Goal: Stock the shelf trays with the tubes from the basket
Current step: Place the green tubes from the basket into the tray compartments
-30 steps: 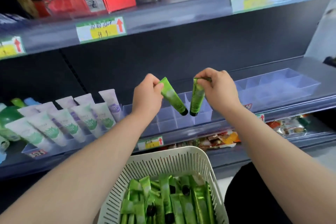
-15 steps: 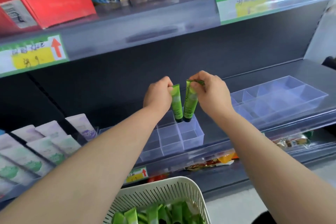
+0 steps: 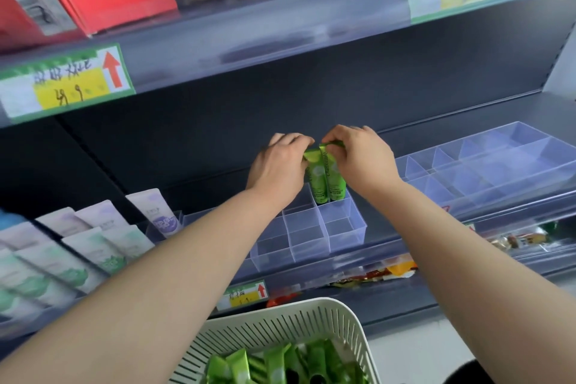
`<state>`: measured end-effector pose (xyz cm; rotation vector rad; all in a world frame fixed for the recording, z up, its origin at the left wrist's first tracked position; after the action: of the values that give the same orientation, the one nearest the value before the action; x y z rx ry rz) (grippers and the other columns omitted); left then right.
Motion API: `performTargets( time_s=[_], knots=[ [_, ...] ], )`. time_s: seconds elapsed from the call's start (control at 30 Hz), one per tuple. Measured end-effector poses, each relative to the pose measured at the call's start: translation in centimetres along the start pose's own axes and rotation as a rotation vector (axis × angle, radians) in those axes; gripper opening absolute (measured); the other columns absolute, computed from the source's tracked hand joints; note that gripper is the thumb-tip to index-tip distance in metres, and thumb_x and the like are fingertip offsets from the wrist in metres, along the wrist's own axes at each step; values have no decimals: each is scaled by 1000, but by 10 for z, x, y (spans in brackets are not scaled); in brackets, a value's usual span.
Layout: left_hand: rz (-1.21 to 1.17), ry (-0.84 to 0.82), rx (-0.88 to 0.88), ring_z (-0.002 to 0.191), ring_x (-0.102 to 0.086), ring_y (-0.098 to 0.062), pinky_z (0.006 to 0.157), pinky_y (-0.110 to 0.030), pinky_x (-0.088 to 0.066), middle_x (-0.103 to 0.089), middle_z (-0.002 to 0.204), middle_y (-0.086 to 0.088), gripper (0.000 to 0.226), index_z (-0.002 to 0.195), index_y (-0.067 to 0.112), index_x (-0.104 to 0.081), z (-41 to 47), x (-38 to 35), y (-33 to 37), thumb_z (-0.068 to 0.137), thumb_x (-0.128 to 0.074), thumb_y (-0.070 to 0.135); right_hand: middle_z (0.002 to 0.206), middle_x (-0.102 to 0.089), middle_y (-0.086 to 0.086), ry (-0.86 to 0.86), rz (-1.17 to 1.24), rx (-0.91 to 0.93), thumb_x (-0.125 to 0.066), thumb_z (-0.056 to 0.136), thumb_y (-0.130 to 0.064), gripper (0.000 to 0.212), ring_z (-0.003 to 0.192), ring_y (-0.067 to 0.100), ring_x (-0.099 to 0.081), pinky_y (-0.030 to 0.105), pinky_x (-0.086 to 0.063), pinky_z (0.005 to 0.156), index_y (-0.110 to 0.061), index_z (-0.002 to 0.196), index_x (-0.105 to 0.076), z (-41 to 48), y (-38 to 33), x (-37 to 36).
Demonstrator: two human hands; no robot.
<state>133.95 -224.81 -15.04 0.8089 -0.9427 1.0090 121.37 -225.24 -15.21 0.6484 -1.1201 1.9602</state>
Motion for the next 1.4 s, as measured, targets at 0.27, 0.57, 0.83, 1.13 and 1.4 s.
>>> performTargets(
  time_s=[0.27,0.57,0.83,1.13,1.4],
  knots=[
    [43,-43,-17,131,-35,-15,101,-36,-38,-47,142,9,41,135,23,-50,-12,4,-1,95,-57,21,100,-66,2,-52,-102,3,-46,97,-19,23,96,27,-52,34,-37,71,-21,111,-64,-6,4,-14],
    [-39,59,-48,127,-42,-20,100,-42,-42,-53,137,5,39,131,18,-56,-60,27,-6,92,-60,14,111,-63,7,115,-199,210,-63,85,-10,26,96,34,-54,40,-43,70,-17,110,-66,-65,-41,4],
    [-143,71,-63,111,-56,-27,92,-46,-49,-66,119,-3,31,113,9,-67,-171,-1,-30,83,-66,1,110,-61,5,-68,-130,309,-68,80,-10,26,94,32,-57,41,-46,70,-17,105,-67,-164,-53,-51],
    [-146,-320,176,121,-50,-12,106,-35,-43,-60,127,7,31,126,21,-59,-279,-86,-52,95,-58,18,102,-64,-1,-626,-207,283,-61,82,-11,29,96,26,-61,35,-51,72,-26,106,-66,-239,-39,-155],
    [-143,-499,419,129,-44,-8,110,-25,-31,-53,136,10,33,130,28,-53,-345,-132,-84,98,-54,27,109,-63,9,-1213,-264,-148,-40,101,-34,32,97,26,-61,36,-50,83,-12,116,-59,-315,14,-221]
  ],
)
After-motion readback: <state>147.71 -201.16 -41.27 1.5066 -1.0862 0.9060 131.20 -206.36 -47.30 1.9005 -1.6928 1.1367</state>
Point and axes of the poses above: each hand's wrist, its own z-axis towards the middle knuckle, its own x-axis out of the back of the hand, y = z × x, the point moved 9 cm from there along z, towards the middle knuckle
